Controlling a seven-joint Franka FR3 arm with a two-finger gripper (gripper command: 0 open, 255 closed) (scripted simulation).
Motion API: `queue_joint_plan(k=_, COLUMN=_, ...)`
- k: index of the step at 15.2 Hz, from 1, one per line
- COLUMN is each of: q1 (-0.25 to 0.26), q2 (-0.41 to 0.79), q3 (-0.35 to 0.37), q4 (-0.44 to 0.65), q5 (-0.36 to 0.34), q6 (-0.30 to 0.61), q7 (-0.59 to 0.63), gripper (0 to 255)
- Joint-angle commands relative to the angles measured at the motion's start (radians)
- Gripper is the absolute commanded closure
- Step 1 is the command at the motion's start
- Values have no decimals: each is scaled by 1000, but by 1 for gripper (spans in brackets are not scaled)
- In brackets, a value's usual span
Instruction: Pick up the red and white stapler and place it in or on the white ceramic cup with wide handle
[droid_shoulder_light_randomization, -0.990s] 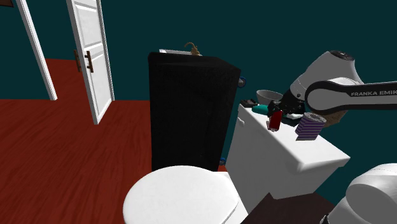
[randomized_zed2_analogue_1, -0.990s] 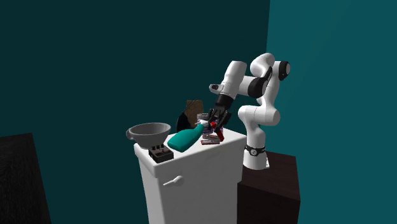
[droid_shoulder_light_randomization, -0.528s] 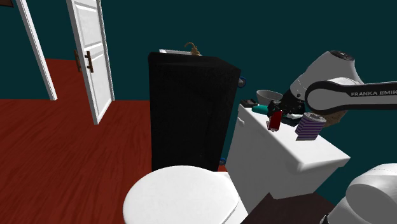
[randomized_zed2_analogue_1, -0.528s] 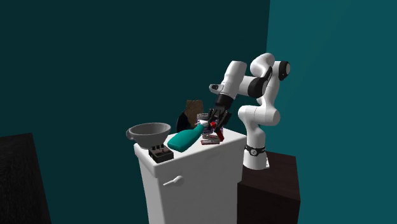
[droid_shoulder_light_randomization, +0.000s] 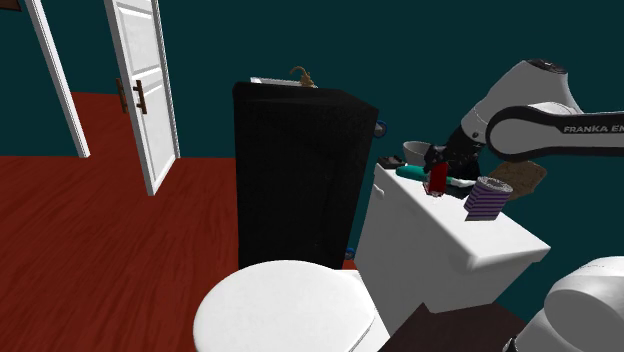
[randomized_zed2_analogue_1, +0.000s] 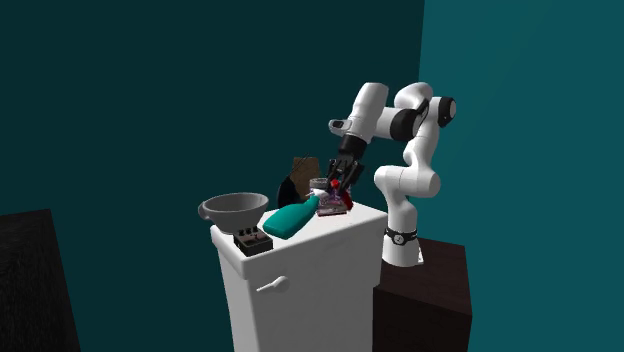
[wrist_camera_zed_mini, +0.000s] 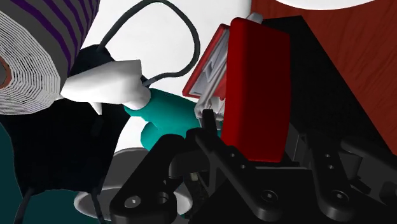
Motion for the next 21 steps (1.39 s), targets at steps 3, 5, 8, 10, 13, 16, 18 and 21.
queue_joint_plan(k=3, q1=4, q2=-12, q3=1, q4=47, q5=6, q6=-60, q7=-6, gripper=255)
queue_joint_plan(k=5, q1=6, q2=-14, q3=2, q4=73, q5=9, q6=-87, q7=-9, gripper=255)
queue_joint_plan(k=8, q1=8, q2=-14, q3=3, q4=114, q5=13, q6=-127, q7=-13, gripper=255)
queue_joint_plan(k=10, q1=10, q2=-12, q3=4, q4=141, q5=16, q6=-153, q7=-15, gripper=255)
queue_joint_plan(k=13, q1=11, q2=-9, q3=5, q4=183, q5=19, q6=-192, q7=-19, gripper=255)
queue_joint_plan(k=16, q1=13, q2=-3, q3=7, q4=227, q5=23, q6=-230, q7=-23, gripper=255)
queue_joint_plan(k=18, q1=14, q2=2, q3=7, q4=257, q5=25, q6=-254, q7=-25, gripper=255)
queue_joint_plan(k=21, q1=15, q2=9, q3=8, q4=293, q5=27, q6=-284, q7=-28, gripper=255)
